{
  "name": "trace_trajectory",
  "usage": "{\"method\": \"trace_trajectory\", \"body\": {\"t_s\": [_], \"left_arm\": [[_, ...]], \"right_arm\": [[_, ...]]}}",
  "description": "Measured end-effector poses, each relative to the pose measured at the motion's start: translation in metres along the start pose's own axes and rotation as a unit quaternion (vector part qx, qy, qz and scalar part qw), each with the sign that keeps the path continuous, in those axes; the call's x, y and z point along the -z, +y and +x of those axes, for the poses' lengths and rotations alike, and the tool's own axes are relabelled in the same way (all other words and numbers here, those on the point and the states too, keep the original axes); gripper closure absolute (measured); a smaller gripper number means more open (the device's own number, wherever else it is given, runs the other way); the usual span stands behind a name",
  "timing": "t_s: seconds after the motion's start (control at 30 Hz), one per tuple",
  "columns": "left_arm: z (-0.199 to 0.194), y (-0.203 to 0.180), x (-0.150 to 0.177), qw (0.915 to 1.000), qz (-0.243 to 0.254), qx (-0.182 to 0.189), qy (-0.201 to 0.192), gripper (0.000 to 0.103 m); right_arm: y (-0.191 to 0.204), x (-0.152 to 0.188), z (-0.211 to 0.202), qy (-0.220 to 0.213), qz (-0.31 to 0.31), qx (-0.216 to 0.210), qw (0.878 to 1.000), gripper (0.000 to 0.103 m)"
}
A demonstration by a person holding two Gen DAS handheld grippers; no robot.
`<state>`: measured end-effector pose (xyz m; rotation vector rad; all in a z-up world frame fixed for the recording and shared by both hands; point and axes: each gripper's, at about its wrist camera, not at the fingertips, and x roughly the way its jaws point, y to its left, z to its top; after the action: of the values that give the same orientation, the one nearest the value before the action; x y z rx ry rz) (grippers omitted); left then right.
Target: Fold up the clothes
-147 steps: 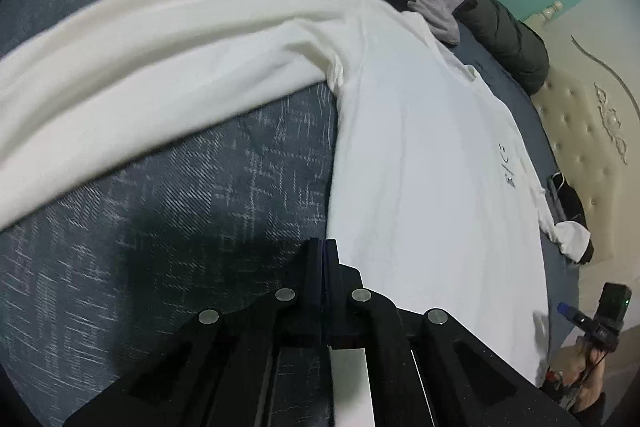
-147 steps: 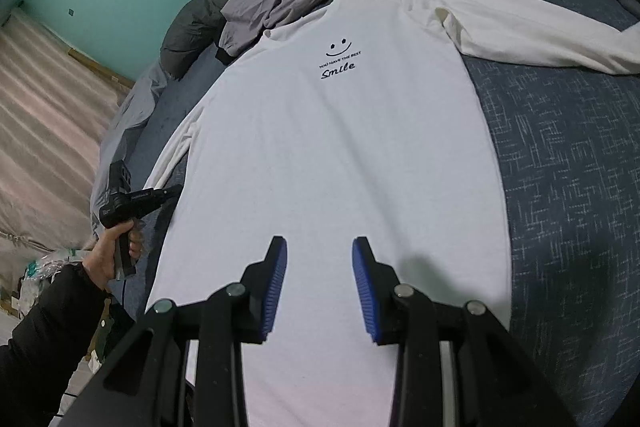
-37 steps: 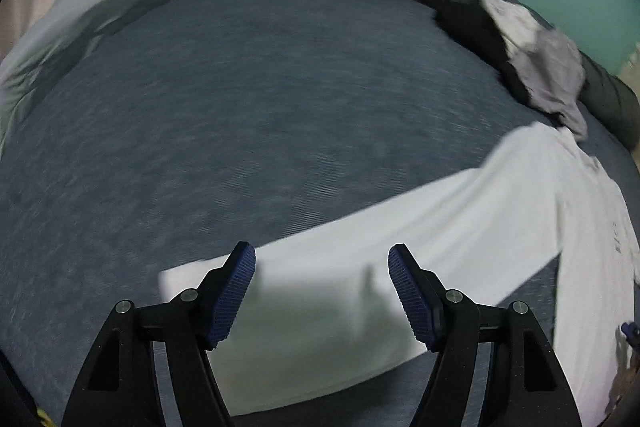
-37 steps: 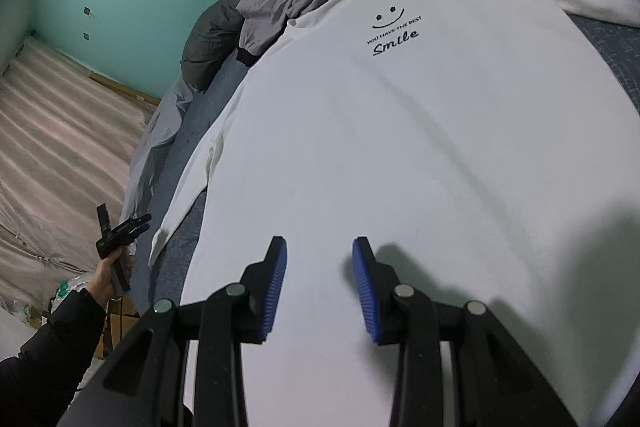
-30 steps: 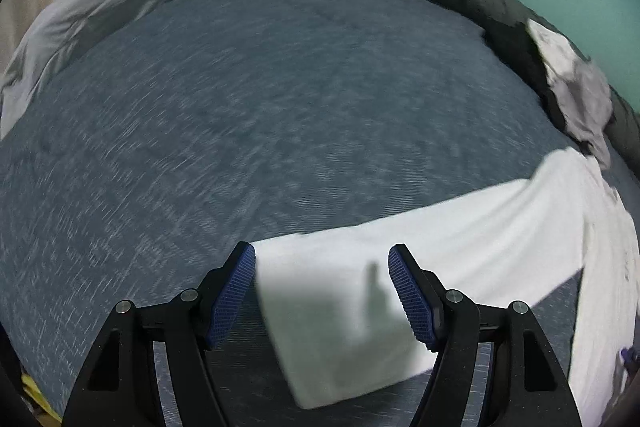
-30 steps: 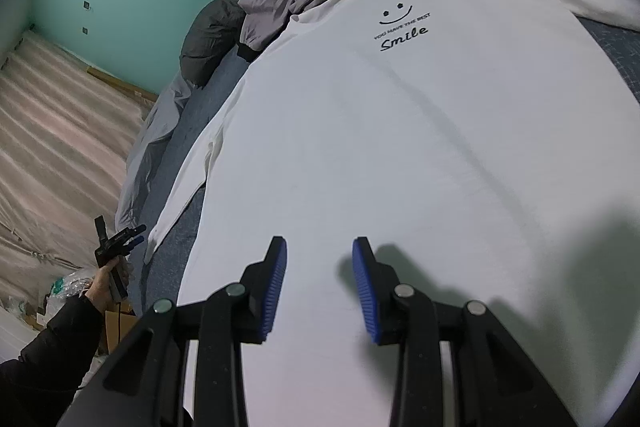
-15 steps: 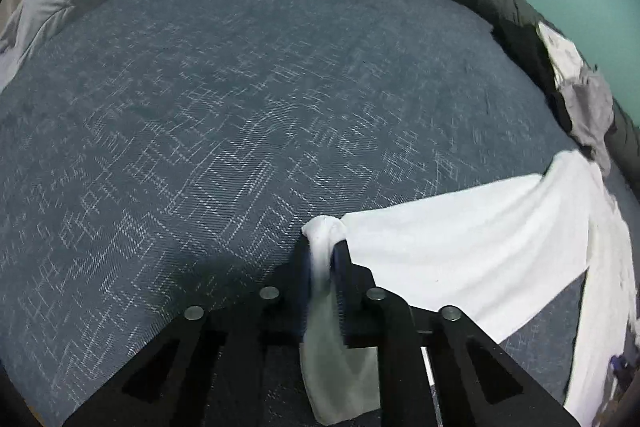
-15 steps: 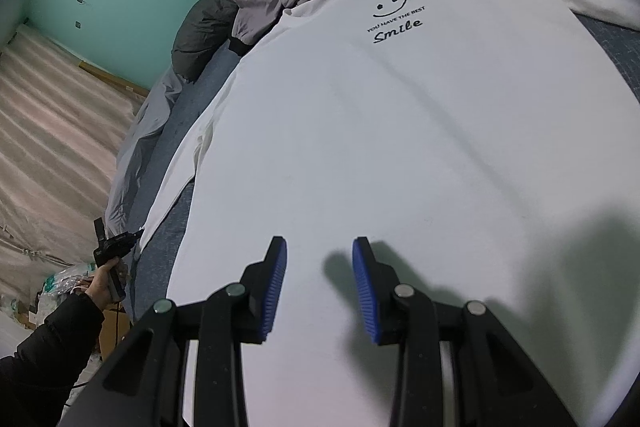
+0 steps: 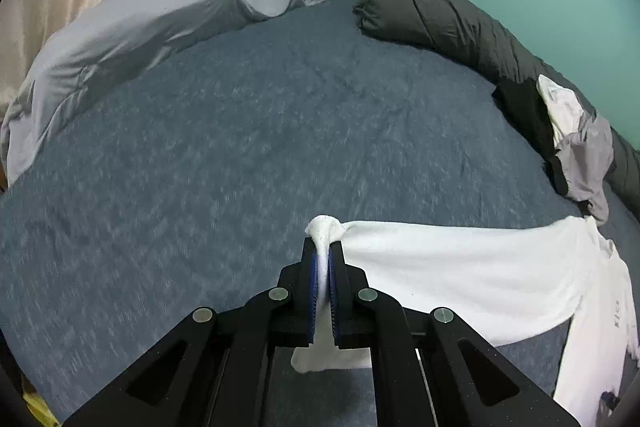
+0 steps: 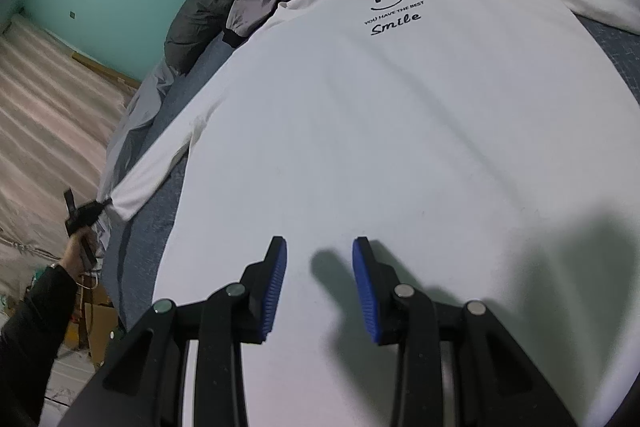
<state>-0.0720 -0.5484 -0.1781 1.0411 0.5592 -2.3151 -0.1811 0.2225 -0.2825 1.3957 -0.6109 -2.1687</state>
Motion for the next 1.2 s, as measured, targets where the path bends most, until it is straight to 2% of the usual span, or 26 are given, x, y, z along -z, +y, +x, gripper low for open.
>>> {"method": "trace_trajectory", "body": {"t_s": [0.2,0.3,0.47,0.57,0.67,0.73,0.77,0.8,0.83,0.97,1.13,1.17,1.2], "left_arm": [[0.032,0.008,-0.027,0.9999,-0.002,0.002,0.017,0.098],[0.052,0.014,-0.028,0.9995,-0.007,-0.008,0.03,0.097],[0.074,0.03,-0.021,0.9976,-0.035,-0.029,0.053,0.088],[0.067,0.039,-0.013,0.9972,-0.039,-0.041,0.049,0.084],[0.052,0.044,-0.005,0.9973,-0.044,-0.046,0.037,0.074],[0.044,0.042,0.002,0.9979,-0.049,-0.014,0.039,0.07],[0.042,0.04,0.007,0.9978,-0.051,0.005,0.043,0.063],[0.042,0.039,0.012,0.9975,-0.052,0.009,0.047,0.056],[0.042,0.037,0.017,0.9971,-0.053,0.014,0.052,0.054],[0.046,0.035,0.037,0.995,-0.067,0.032,0.066,0.053],[0.052,0.028,0.048,0.9951,-0.062,0.028,0.071,0.054],[0.053,0.028,0.048,0.9951,-0.062,0.031,0.07,0.055],[0.055,0.027,0.048,0.9951,-0.06,0.032,0.072,0.063]], "right_arm": [[0.003,0.002,0.003,0.003,-0.012,0.016,1.0,0.069],[0.003,0.002,0.006,0.003,-0.01,0.018,1.0,0.069],[0.006,0.005,0.01,0.004,-0.016,0.02,1.0,0.069],[0.008,0.005,0.01,0.003,-0.016,0.015,1.0,0.069],[0.009,0.006,0.008,0.001,-0.015,0.009,1.0,0.069],[0.01,0.006,0.006,-0.001,-0.014,0.003,1.0,0.069],[0.011,0.006,0.004,-0.002,-0.015,0.0,1.0,0.069],[0.012,0.006,0.003,-0.003,-0.015,-0.002,1.0,0.069],[0.013,0.007,0.002,-0.004,-0.016,-0.004,1.0,0.069],[0.018,0.007,-0.003,-0.01,-0.019,-0.015,1.0,0.069],[0.019,0.007,-0.007,-0.014,-0.02,-0.02,1.0,0.069],[0.019,0.007,-0.007,-0.014,-0.019,-0.019,1.0,0.069],[0.017,0.007,-0.007,-0.014,-0.019,-0.018,1.0,0.069]]}}
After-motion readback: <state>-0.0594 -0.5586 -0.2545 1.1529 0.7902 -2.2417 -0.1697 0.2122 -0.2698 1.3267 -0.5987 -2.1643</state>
